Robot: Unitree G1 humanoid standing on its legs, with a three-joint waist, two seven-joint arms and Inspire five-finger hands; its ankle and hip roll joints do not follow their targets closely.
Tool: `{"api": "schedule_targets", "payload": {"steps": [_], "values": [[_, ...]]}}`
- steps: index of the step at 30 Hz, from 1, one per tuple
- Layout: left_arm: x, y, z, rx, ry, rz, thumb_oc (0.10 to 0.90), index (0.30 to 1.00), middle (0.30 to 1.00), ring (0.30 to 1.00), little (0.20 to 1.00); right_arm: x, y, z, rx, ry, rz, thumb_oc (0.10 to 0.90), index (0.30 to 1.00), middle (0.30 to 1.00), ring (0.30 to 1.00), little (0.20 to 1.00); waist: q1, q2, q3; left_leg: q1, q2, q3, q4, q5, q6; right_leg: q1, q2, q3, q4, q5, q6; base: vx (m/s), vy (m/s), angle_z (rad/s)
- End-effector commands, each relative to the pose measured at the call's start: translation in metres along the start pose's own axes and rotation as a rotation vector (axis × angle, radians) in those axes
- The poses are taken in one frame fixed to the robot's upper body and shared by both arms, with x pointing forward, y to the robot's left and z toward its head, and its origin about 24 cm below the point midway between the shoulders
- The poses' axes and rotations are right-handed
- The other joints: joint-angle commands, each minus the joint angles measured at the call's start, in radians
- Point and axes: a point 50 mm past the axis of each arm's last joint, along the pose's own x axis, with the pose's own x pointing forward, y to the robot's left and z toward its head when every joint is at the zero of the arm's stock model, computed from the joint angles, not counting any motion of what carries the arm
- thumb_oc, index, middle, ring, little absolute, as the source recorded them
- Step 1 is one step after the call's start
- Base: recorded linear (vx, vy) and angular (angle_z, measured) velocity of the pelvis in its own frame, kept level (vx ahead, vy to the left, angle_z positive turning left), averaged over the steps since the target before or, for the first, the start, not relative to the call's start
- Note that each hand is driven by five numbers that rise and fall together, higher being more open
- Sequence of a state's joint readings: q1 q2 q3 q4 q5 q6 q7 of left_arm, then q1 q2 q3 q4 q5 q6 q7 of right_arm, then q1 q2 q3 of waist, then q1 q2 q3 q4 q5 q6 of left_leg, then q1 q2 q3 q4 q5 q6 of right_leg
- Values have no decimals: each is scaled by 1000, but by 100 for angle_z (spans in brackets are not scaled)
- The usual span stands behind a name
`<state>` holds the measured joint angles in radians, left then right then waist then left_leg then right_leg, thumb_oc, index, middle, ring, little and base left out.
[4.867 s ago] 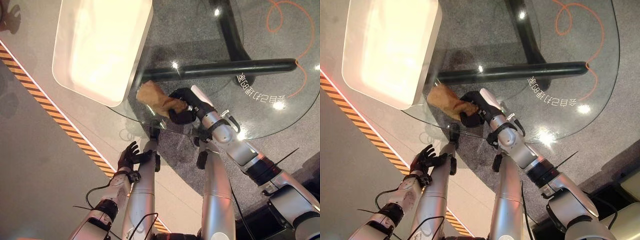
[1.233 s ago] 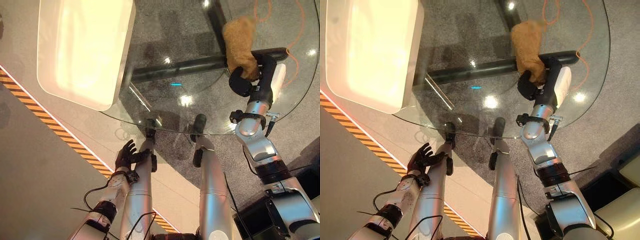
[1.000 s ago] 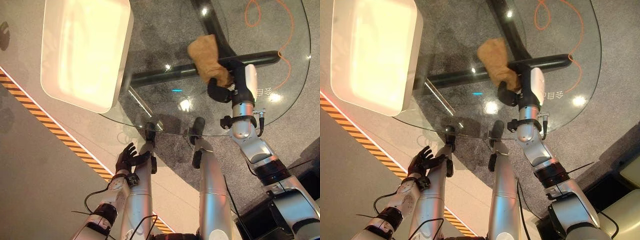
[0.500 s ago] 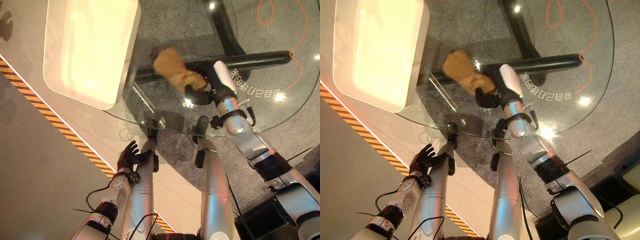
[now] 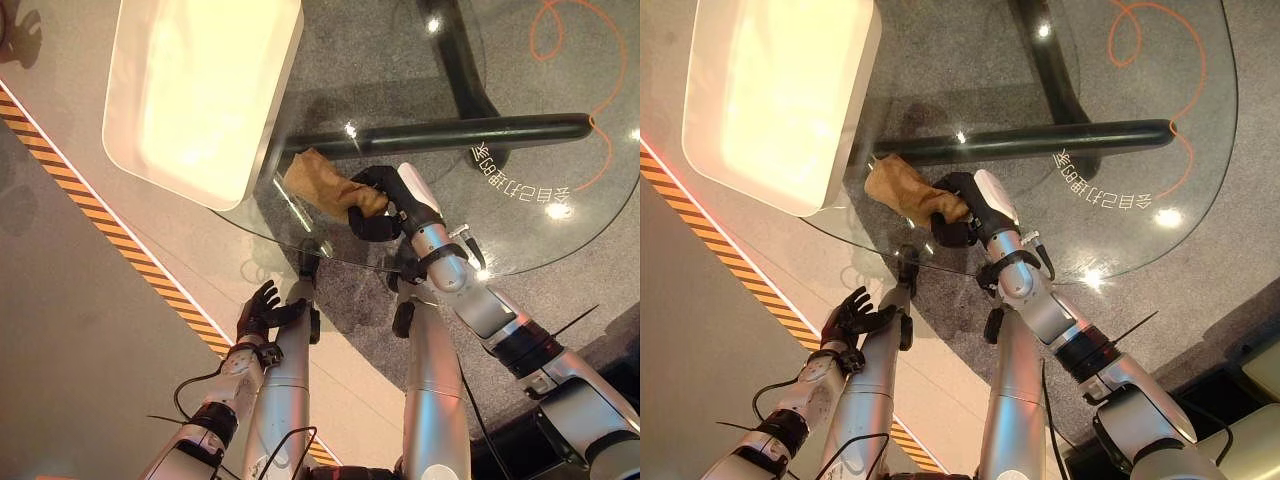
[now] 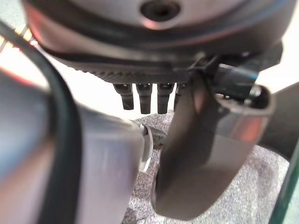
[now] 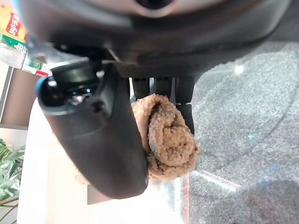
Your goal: Wipe the table with a cloth and put it in the basket.
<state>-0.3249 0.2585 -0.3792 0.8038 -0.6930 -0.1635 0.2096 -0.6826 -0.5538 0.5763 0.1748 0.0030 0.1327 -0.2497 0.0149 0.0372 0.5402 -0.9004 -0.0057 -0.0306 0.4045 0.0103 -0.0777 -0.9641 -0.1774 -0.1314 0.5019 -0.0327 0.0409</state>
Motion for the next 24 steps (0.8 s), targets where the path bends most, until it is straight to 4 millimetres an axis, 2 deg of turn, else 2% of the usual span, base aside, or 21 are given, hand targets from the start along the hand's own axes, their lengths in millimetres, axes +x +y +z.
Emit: {"api": "schedule_targets", "payload": {"steps": [1,8,14,24], "values": [[-14,12,-24,-27,45,38,800,900,900,900,900,-9,-11,46,109,-275,-59,100,300,300,300,200,-14,6,-20,9,-57,134,44,-56,81,41,74,-12,-125,87,33,-34,-31,2],[-18,22,-24,-68,17,30,800,900,900,900,900,-14,-19,37,141,-248,-96,100,300,300,300,200,-10,-4,-20,76,-53,130,27,-57,80,116,77,-26,-134,74,28,-29,-22,0],[-25,31,-30,-138,15,47,800,900,900,900,900,-21,-22,27,238,-221,-135,100,300,300,300,200,-5,-15,-20,149,-51,117,9,-59,80,193,83,-38,-140,56,20,-39,-42,2],[-40,45,-17,-239,-89,-45,800,900,900,900,900,-47,-33,8,343,-200,-177,100,300,300,300,200,4,-33,-20,266,-43,97,-20,-59,81,319,94,-53,-146,27,10,-27,-43,4]]}}
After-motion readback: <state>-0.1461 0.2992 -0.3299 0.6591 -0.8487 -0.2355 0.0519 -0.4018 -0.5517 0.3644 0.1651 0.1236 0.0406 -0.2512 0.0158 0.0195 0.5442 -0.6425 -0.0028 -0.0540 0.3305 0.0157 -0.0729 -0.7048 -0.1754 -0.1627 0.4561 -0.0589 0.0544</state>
